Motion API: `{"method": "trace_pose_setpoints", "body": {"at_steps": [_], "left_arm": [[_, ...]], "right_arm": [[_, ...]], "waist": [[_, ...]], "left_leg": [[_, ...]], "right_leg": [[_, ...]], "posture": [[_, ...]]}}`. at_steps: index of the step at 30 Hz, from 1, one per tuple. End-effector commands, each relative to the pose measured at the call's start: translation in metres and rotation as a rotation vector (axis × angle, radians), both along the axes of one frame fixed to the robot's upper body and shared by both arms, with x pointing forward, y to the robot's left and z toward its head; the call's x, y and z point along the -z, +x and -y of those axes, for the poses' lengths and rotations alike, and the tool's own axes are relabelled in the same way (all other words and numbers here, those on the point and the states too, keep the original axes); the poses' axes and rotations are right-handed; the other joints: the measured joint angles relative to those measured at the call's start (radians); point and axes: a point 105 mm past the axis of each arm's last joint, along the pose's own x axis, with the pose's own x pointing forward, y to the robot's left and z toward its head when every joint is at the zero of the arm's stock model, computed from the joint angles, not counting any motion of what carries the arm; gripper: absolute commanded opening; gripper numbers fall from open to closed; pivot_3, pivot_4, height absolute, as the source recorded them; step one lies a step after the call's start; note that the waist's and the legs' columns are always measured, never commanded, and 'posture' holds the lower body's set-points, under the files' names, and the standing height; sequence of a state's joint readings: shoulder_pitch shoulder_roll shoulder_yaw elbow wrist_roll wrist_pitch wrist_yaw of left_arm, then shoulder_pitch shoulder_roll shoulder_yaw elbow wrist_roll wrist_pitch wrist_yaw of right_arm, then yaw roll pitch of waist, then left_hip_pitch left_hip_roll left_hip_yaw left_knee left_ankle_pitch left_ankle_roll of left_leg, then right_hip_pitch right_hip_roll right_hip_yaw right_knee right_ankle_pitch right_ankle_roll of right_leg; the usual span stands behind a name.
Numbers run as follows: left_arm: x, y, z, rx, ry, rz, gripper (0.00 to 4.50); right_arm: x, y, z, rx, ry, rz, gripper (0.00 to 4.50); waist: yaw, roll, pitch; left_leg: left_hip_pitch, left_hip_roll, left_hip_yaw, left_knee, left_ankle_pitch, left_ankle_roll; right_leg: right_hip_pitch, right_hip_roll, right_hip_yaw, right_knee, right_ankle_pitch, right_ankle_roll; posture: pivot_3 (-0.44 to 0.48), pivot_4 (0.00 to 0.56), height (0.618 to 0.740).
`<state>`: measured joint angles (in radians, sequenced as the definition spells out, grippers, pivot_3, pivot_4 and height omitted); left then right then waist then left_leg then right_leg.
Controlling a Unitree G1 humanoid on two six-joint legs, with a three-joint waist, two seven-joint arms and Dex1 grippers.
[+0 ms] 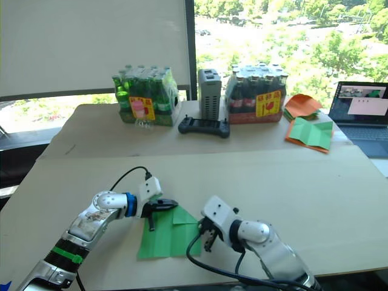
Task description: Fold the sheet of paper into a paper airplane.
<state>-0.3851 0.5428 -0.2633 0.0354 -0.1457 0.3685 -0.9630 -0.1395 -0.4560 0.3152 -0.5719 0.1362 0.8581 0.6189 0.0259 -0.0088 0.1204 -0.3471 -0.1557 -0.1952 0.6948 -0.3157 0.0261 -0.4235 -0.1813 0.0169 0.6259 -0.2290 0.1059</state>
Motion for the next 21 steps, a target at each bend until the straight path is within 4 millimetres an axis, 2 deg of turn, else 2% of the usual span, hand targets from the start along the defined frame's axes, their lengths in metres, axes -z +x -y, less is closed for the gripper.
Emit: {"method": "trace_pose_setpoints", "body": {"at_steps": [1,3,6,10,11,12,14,18,21], "left_arm": [[0.011,0.0,-0.004,-0.019,0.034,-0.029,0.0],[0.008,0.001,-0.002,-0.02,0.023,-0.018,0.0],[-0.002,0.004,-0.001,-0.037,-0.005,0.016,0.0],[-0.042,0.004,-0.01,-0.104,-0.123,0.056,0.0],[-0.046,0.003,-0.014,-0.12,-0.133,0.057,0.0],[-0.053,0.002,-0.028,-0.17,-0.149,0.055,0.0],[-0.06,-0.001,-0.044,-0.227,-0.165,0.051,0.0],[-0.049,-0.007,-0.082,-0.368,-0.118,0.025,0.0],[-0.04,-0.009,-0.092,-0.42,-0.108,0.013,0.0]], "right_arm": [[-0.048,-0.004,-0.019,-0.084,0.242,0.095,0.04],[-0.061,-0.006,-0.026,-0.123,0.309,0.121,0.04],[-0.047,-0.001,-0.031,-0.134,0.245,0.116,0.04],[-0.039,0.006,-0.038,-0.126,0.223,0.129,0.04],[-0.038,0.007,-0.038,-0.123,0.219,0.134,0.04],[-0.035,0.01,-0.039,-0.12,0.209,0.137,0.04],[-0.032,0.014,-0.041,-0.117,0.199,0.141,0.04],[-0.031,0.018,-0.049,-0.144,0.204,0.143,0.04],[-0.03,0.017,-0.05,-0.164,0.191,0.146,0.04]], "waist": [[-0.001,0.0,0.0],[-0.003,0.001,0.001],[-0.003,0.0,0.001],[-0.014,0.0,0.004],[-0.016,0.0,0.004],[-0.02,0.0,0.004],[-0.034,-0.001,0.004],[-0.041,0.0,0.005],[-0.036,0.0,0.005]], "left_leg": [[0.0,0.0,0.0,0.0,0.0,0.0],[0.0,0.0,0.0,0.0,0.0,0.0],[0.0,0.0,0.0,0.0,0.0,0.0],[-0.004,0.0,0.0,0.0,0.0,0.0],[-0.005,0.0,0.0,0.0,0.0,0.0],[-0.008,0.0,0.0,0.001,0.0,-0.001],[-0.008,0.0,0.001,0.0,0.0,-0.001],[-0.008,0.0,0.001,-0.002,0.0,-0.001],[-0.008,0.0,0.002,-0.002,0.0,-0.001]], "right_leg": [[0.0,0.0,0.0,0.0,0.0,0.0],[0.0,0.0,0.0,0.0,0.0,0.0],[0.0,0.0,0.0,0.0,0.0,0.0],[-0.005,0.0,0.0,0.001,0.0,0.0],[-0.006,0.0,0.0,0.002,0.0,0.0],[-0.009,0.0,0.0,0.003,0.0,0.0],[-0.012,0.0,0.0,0.004,0.0,-0.001],[-0.014,0.0,0.0,0.004,0.0,-0.001],[-0.014,0.0,0.0,0.004,0.001,-0.001]], "posture": [[0.0,0.15,0.728],[0.0,0.15,0.728],[0.0,0.15,0.728],[0.0,0.15,0.728],[0.0,0.15,0.728],[0.0,0.15,0.728],[0.0,0.15,0.728],[0.0,0.15,0.728],[0.0,0.15,0.728]]}}
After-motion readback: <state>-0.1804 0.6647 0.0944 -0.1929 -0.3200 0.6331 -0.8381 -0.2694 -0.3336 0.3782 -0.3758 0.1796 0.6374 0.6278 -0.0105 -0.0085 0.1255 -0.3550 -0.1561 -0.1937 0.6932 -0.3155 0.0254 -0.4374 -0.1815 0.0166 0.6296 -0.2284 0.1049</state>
